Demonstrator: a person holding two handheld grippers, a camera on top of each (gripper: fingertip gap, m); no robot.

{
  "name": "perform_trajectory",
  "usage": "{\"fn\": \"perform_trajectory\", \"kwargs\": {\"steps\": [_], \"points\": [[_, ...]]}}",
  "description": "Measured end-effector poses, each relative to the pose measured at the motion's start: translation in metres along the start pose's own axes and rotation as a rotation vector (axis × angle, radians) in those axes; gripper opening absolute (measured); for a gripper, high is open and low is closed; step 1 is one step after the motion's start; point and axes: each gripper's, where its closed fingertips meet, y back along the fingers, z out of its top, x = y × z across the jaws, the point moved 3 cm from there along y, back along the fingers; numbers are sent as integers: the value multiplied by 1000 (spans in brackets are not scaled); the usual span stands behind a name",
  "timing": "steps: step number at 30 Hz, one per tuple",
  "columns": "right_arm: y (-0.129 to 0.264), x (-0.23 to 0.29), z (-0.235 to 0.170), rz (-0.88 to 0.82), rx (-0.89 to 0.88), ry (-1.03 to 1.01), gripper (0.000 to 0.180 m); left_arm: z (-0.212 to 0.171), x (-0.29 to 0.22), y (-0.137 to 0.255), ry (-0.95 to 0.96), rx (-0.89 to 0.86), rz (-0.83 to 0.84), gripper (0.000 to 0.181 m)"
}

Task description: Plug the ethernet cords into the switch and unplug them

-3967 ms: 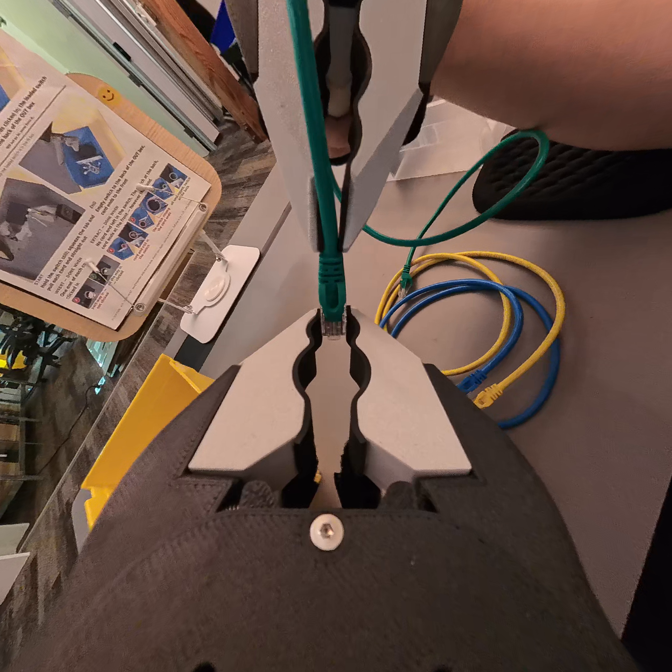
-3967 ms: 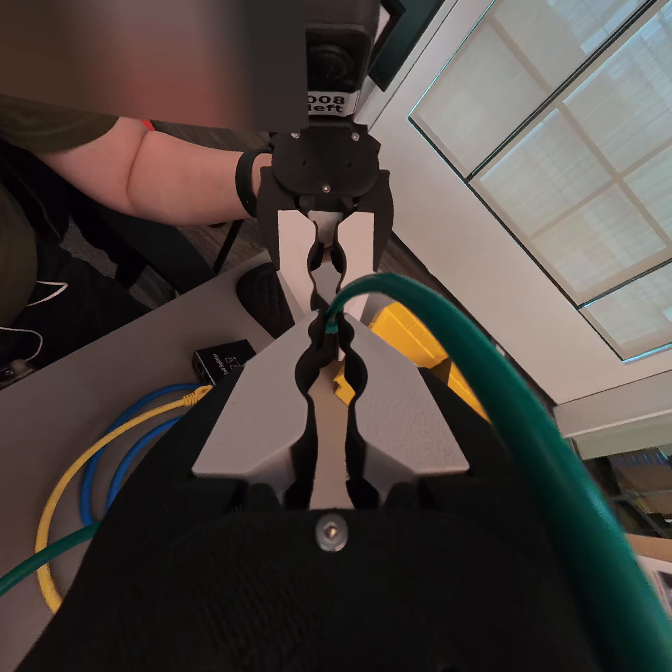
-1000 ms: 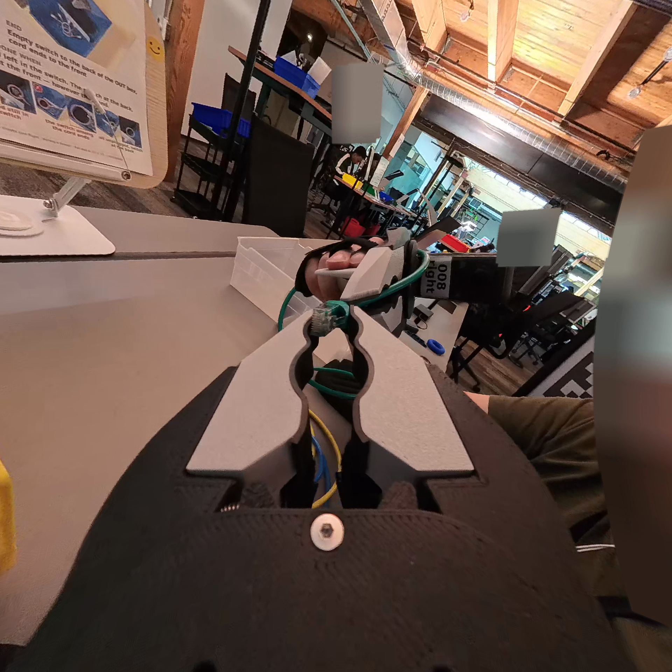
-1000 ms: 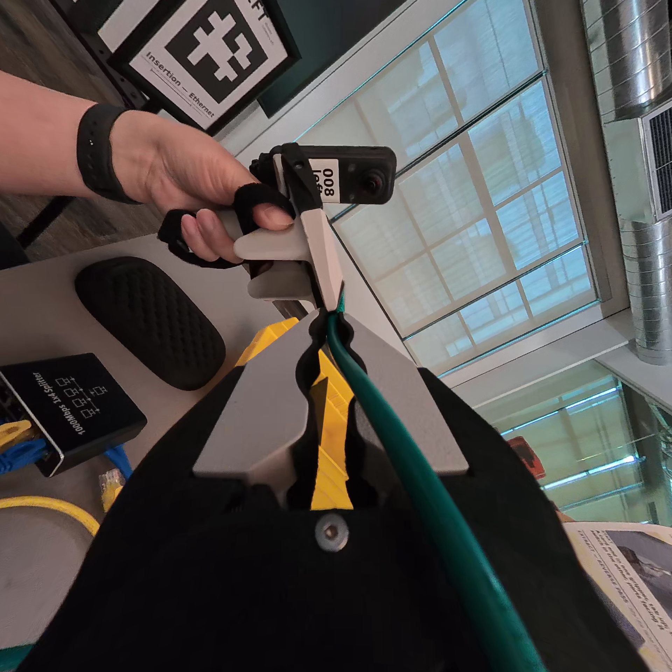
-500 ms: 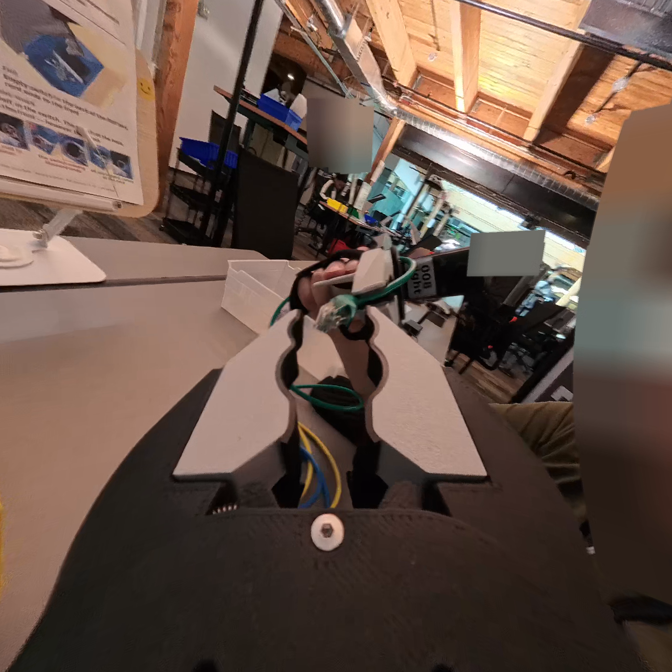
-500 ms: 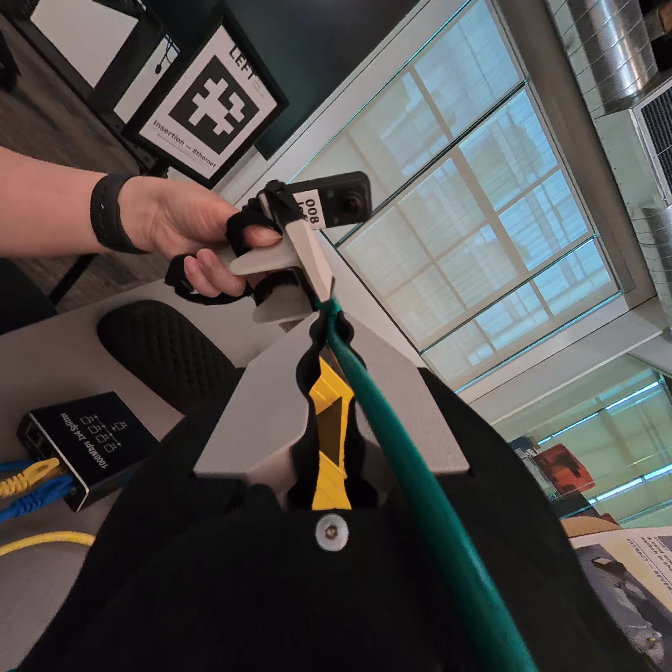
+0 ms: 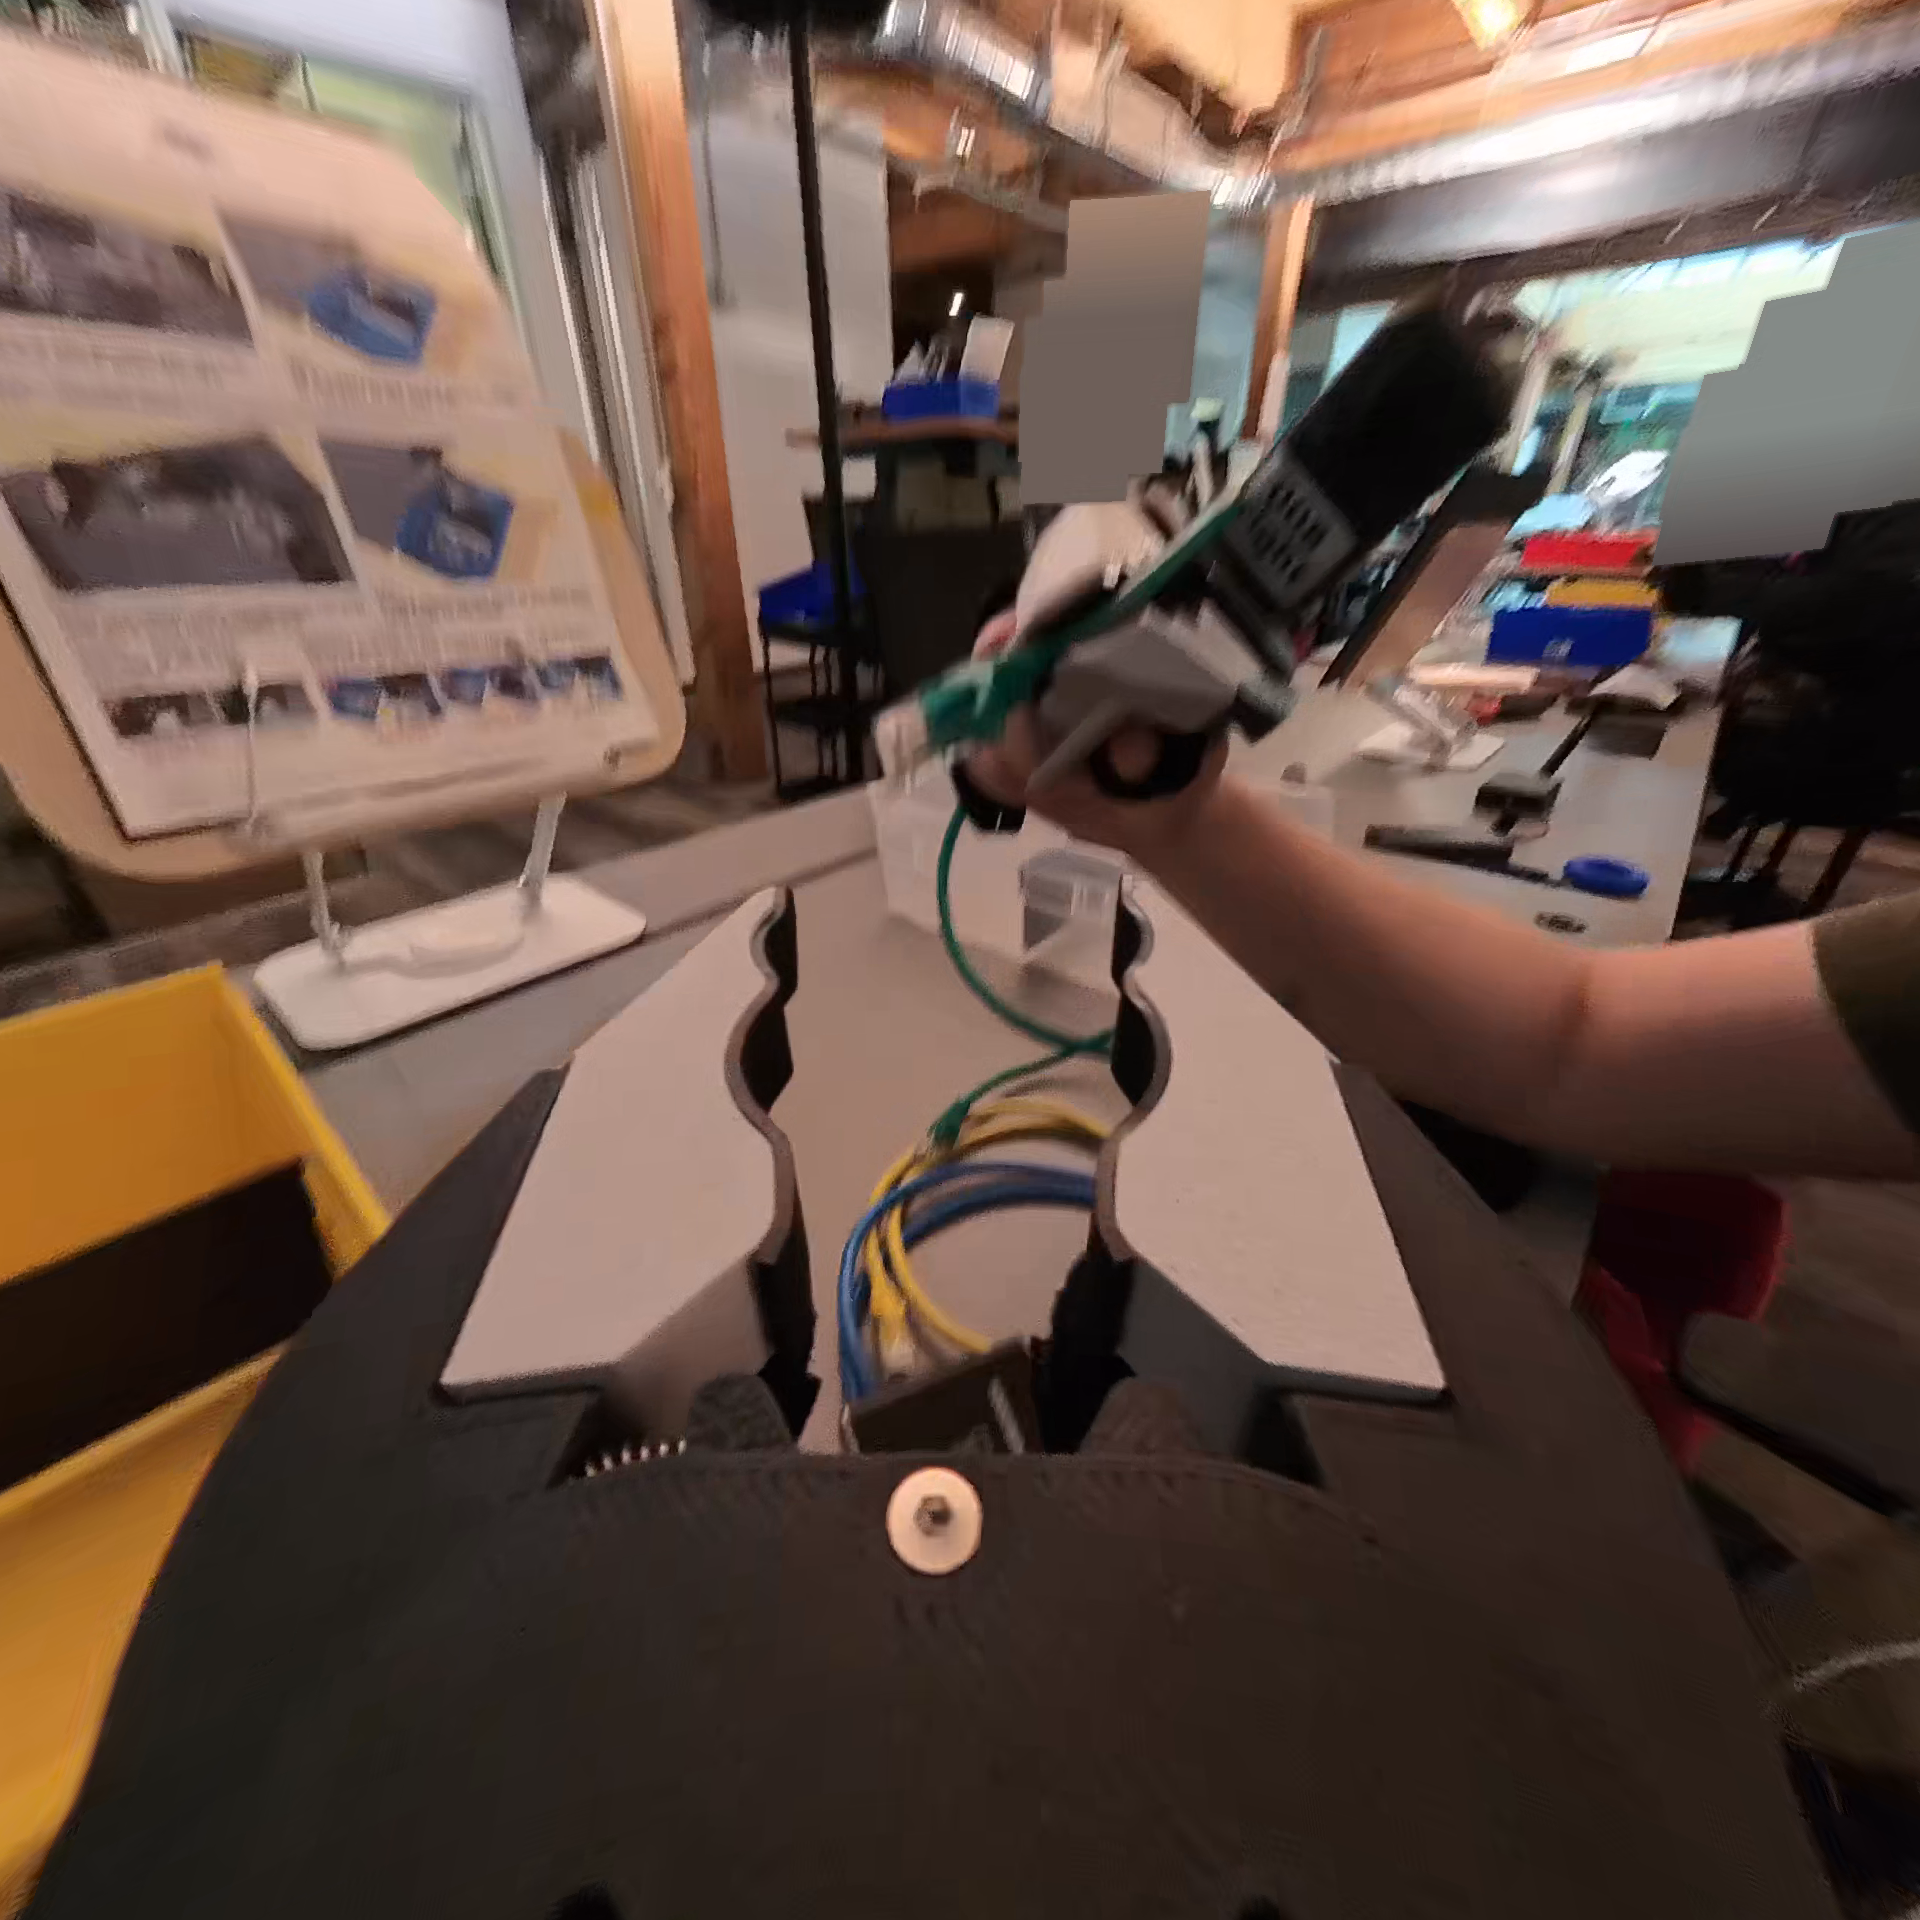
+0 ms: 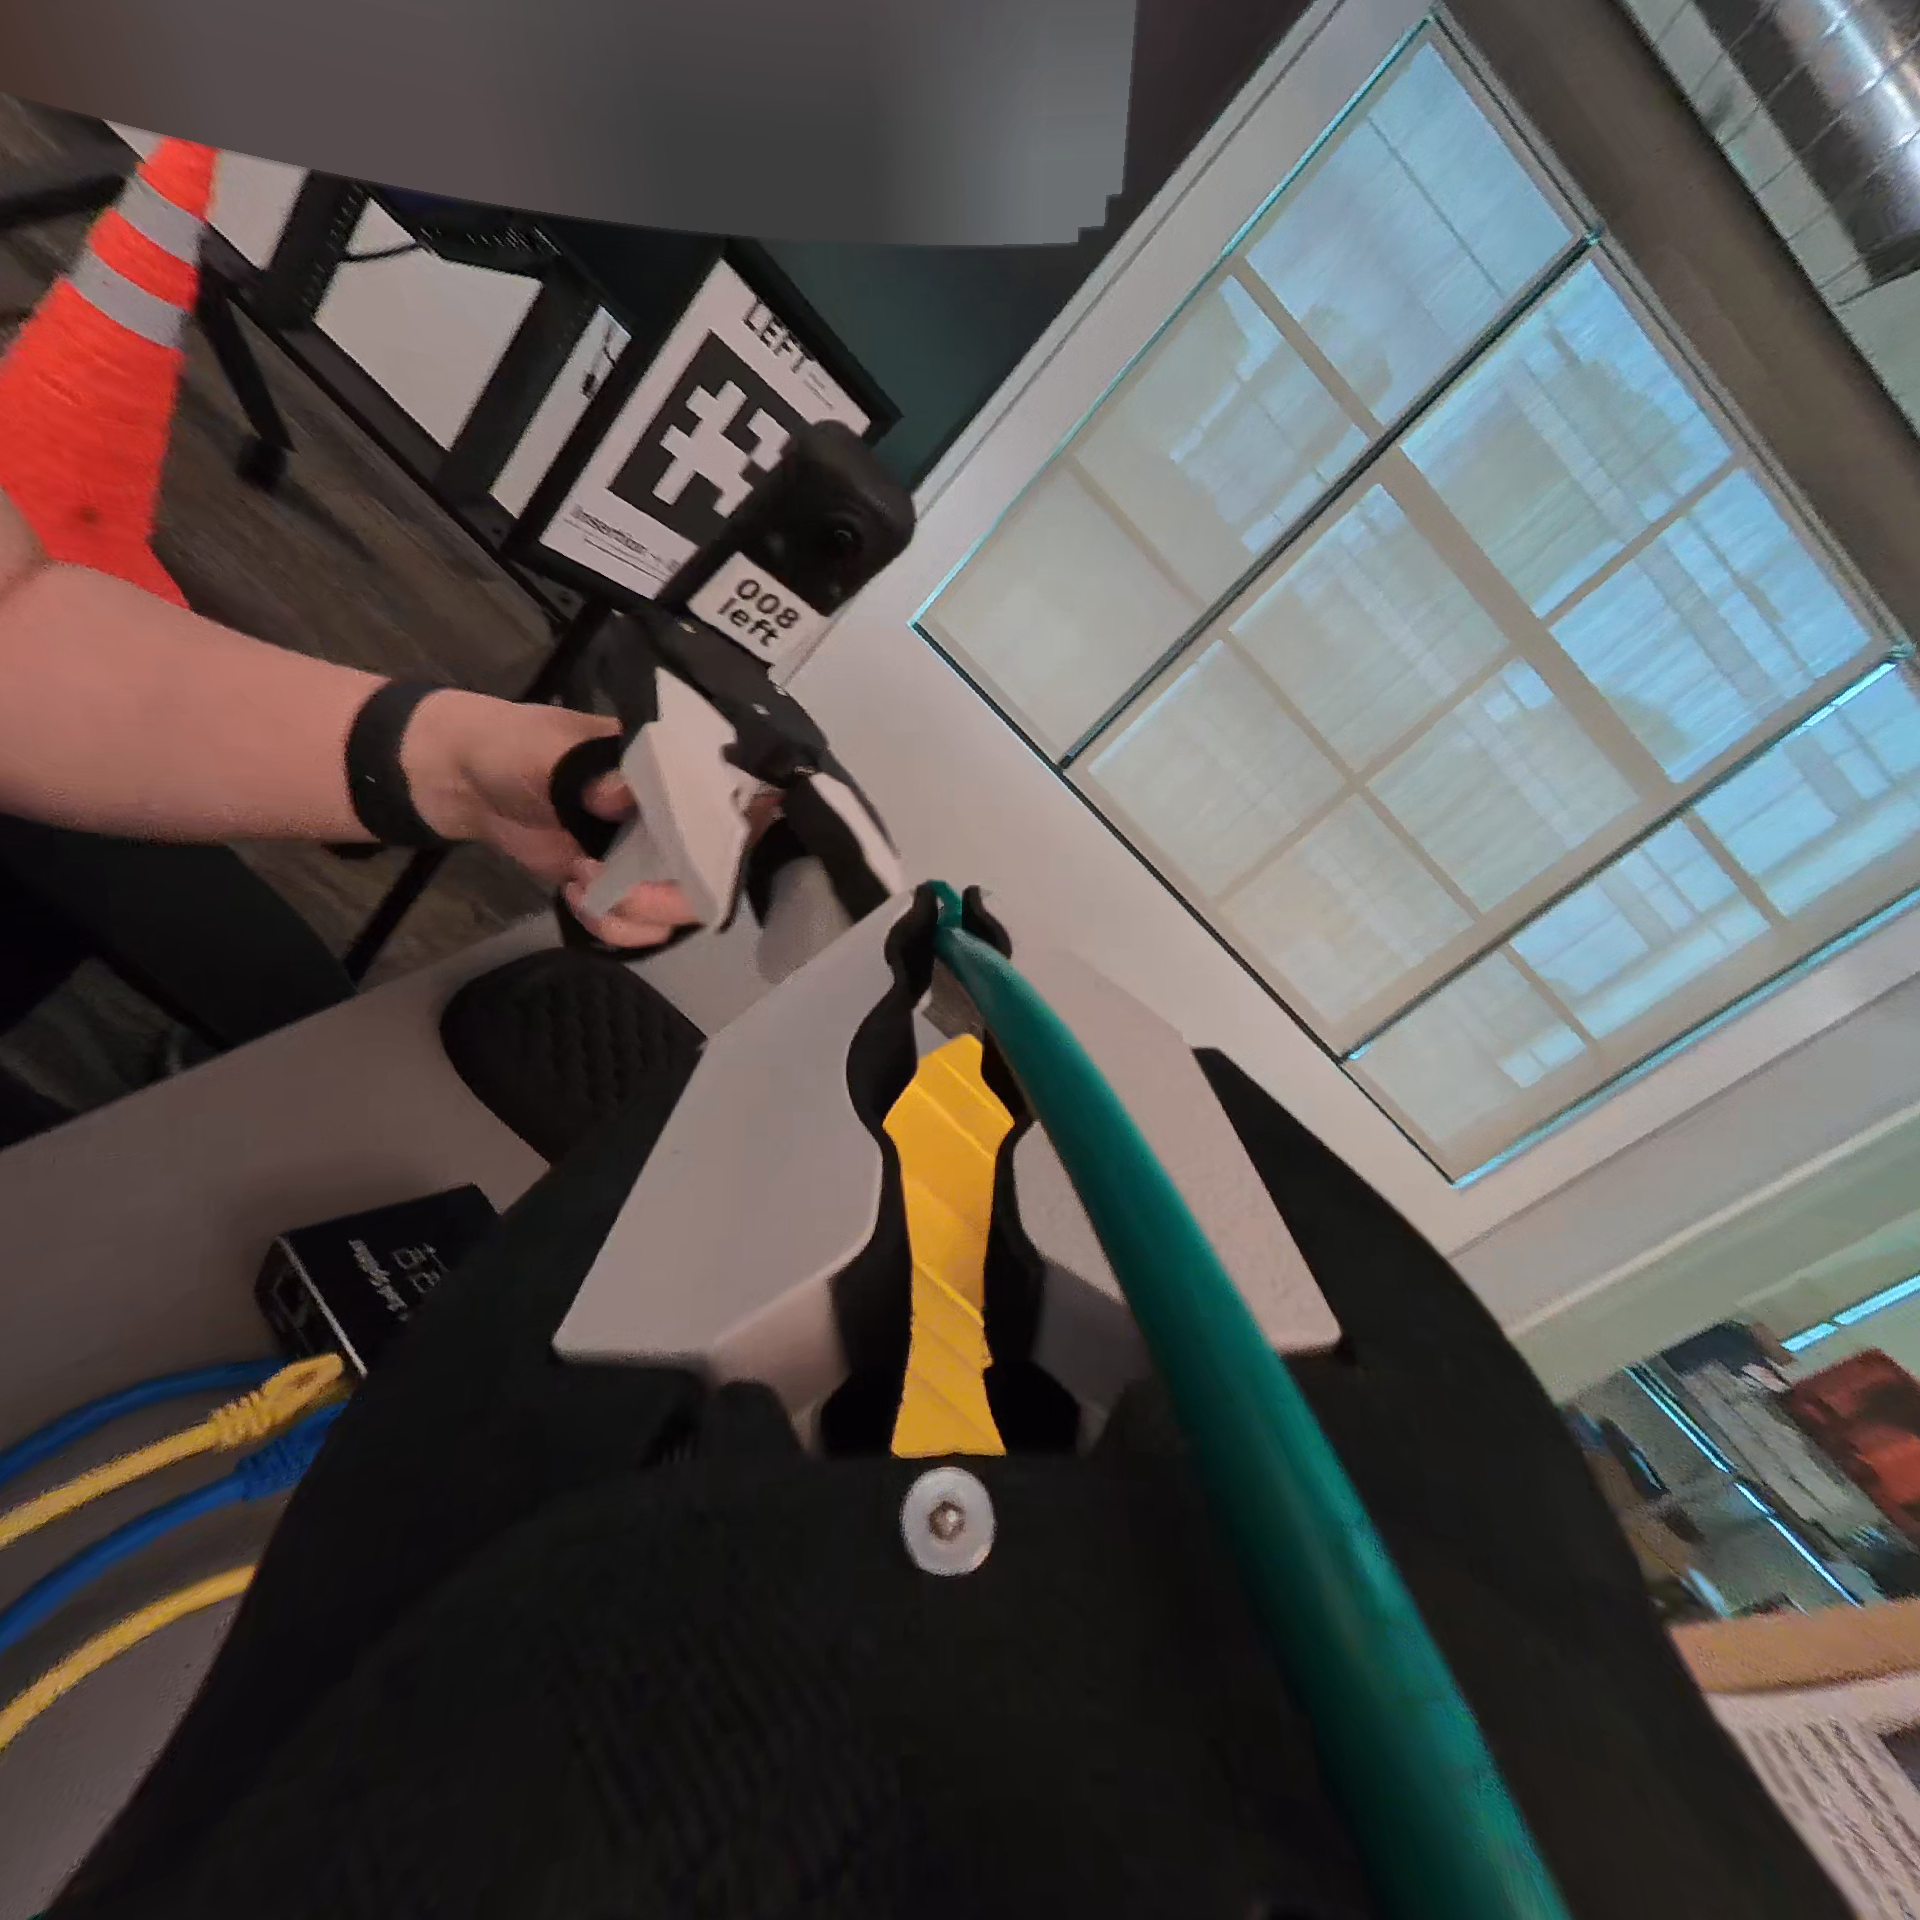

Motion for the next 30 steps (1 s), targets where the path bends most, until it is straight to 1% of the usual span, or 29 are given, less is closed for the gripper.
{"fn": "perform_trajectory", "kwargs": {"steps": [2, 3, 4, 6, 7, 9, 11, 13, 16, 18, 20, 30], "points": [[-4, 5, 3, 24, -22, -20, 4, 14, -6, -7, 40, -78, -75, 59], [-5, 6, 5, 28, -31, -24, 3, 18, -9, -11, 90, -98, -132, 59], [-6, 7, 5, 32, -34, -25, 3, 21, -13, -14, 148, -115, -198, 55], [-6, 10, 6, 52, -43, -30, 3, 26, -18, -17, 250, -154, -314, 30], [-5, 9, 8, 59, -61, -44, 3, 27, -16, -17, 289, -176, -336, 13], [-4, 10, 9, 74, -69, -63, 3, 27, -14, -18, 351, -186, -381, 13], [-3, 9, 3, 65, -36, -33, 4, 24, -10, -21, 397, -163, -369, 13], [-1, 10, -4, 59, 19, 25, 4, 20, -6, -24, 469, -125, -352, 12], [0, 12, -10, 61, 103, 120, 8, 16, -2, -26, 609, -82, -369, 13], [-1, 12, -15, 51, 179, 169, 11, 13, 1, -26, 623, -64, -343, 13], [-1, 12, -18, 44, 212, 212, 9, 11, 1, -25, 626, -50, -323, 13], [-5, 16, -21, 52, 210, 229, 6, 6, 4, -22, 643, -10, -288, 13]]}}
